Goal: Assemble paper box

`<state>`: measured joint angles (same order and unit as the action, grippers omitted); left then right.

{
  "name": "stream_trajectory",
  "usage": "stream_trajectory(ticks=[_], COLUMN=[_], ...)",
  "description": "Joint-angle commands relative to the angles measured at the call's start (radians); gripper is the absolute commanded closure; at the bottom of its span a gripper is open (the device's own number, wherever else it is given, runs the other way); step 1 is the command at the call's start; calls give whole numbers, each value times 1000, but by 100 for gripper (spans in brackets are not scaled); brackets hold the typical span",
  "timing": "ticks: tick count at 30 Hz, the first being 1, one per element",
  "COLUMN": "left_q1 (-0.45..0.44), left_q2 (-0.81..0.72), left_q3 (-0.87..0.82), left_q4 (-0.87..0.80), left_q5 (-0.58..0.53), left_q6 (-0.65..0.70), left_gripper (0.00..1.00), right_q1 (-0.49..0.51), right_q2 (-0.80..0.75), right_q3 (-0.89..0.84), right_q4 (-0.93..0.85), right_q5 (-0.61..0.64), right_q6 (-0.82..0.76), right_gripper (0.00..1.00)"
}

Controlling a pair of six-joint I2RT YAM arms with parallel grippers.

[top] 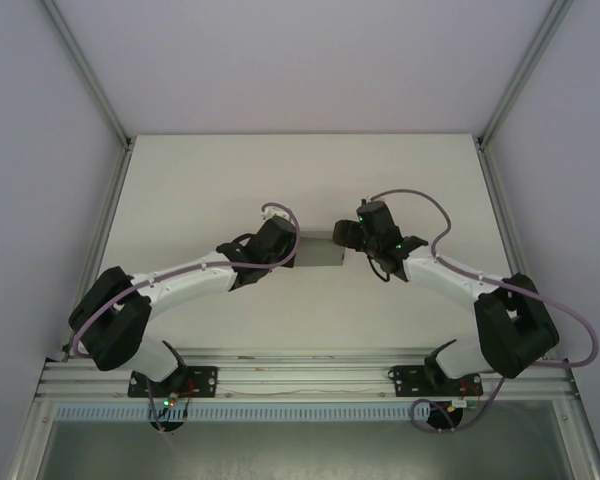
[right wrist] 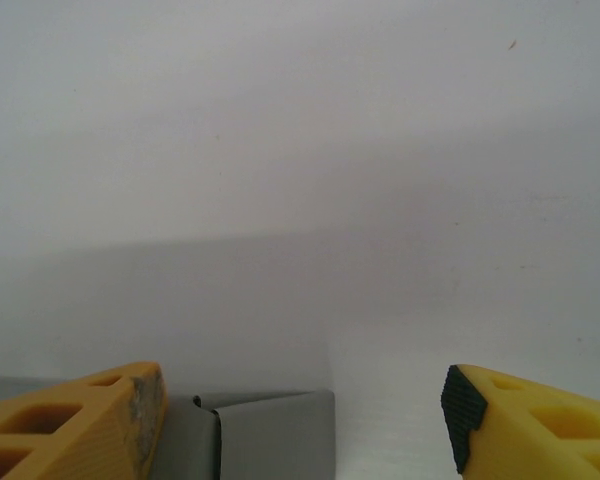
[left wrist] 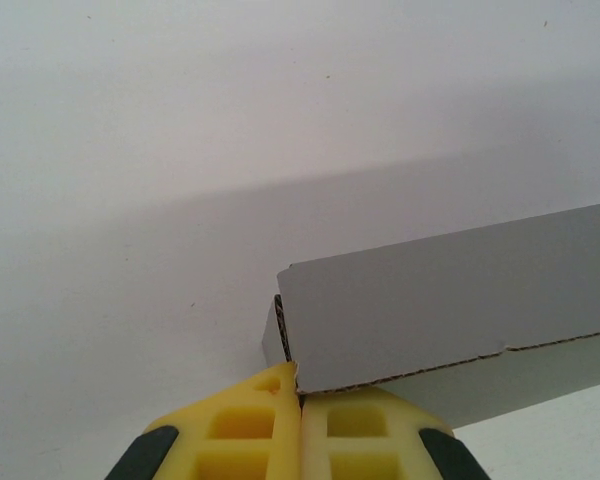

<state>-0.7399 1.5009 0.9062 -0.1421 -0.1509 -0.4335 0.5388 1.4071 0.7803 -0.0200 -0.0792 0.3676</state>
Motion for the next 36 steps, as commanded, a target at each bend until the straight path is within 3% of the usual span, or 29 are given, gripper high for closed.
stream_trajectory(ticks=[1,9,13,20,23,28,36], left_q1=[-8,-8,-6,-1,39,109,158], left_q2=[39,-76,-88,-56,-43,-28,10], left_q3=[-7,49,93,170,202,159,1], left_q4=[-113,-198,-263,-293,-316,-236,-88], left_q5=[59,154,176,228,222,309,399], left_q6=[44,175,203,122,43,14,-14], left_gripper=[87,39,23,0,0,1,17], right_q1=[-1,-3,-1,0,-3,0,-2], right_q2=[26,25,36,41,41,45,57], right_q3=[-61,-125,-142,-186,-198,-201,-238], right_q4=[52,81,77,107,112,114,149], right_q5=[-17,-31,-39,-39,-27,-18,-15], right_q6=[22,47,52,49,31,19,-7], right_gripper=[27,32,35,38,40,44,47])
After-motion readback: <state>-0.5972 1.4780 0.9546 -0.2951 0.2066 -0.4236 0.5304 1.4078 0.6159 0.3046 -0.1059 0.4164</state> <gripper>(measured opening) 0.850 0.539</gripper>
